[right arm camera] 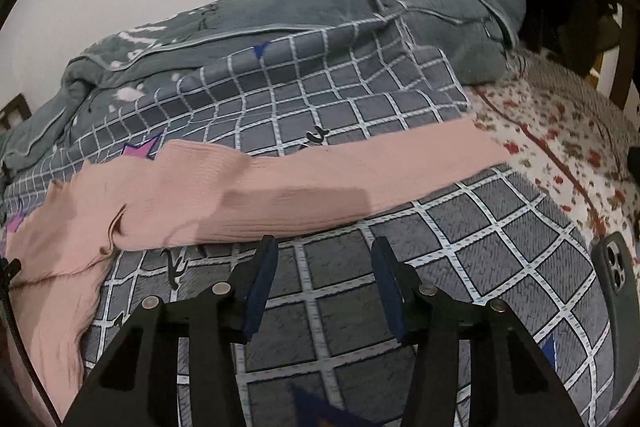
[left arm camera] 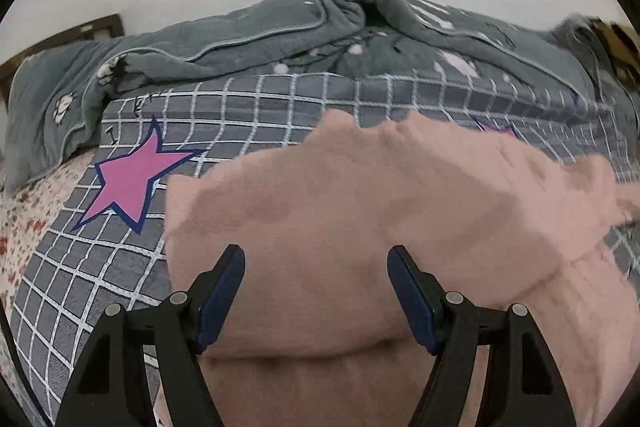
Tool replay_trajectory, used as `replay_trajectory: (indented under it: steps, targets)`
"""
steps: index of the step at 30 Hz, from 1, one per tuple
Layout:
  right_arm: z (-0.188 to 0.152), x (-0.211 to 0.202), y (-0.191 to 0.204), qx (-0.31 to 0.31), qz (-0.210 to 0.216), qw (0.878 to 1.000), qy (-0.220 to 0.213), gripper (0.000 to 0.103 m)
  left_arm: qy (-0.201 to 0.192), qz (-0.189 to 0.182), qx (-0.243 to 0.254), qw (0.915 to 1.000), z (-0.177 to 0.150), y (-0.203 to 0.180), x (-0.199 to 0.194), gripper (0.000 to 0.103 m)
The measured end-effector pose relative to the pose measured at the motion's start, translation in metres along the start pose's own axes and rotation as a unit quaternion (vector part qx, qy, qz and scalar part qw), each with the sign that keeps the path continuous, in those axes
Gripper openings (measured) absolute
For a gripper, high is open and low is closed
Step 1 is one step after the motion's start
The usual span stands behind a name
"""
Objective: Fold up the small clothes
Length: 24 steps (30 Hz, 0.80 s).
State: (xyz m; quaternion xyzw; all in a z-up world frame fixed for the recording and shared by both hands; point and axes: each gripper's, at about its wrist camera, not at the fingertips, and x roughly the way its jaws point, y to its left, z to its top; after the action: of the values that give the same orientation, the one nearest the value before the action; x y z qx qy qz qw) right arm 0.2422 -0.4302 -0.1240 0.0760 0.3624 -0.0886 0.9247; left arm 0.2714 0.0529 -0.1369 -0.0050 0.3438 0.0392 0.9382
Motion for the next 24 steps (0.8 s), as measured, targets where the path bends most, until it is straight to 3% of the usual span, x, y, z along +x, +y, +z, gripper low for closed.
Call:
replay_trajectory:
  steps: [5,24]
  targets:
    - [0.005,0.008,-0.001,0.012,0.005,1.0,0.01,0.048,0.012,-0.007,-0.028,0.9995,0.003,0.01,0.01,0.073]
    - [0.019,0.033,-0.005,0.047,0.011,0.998,0.043,0.048,0.023,-0.015,-0.027,0.9993,0.008,0.007,0.022,0.073]
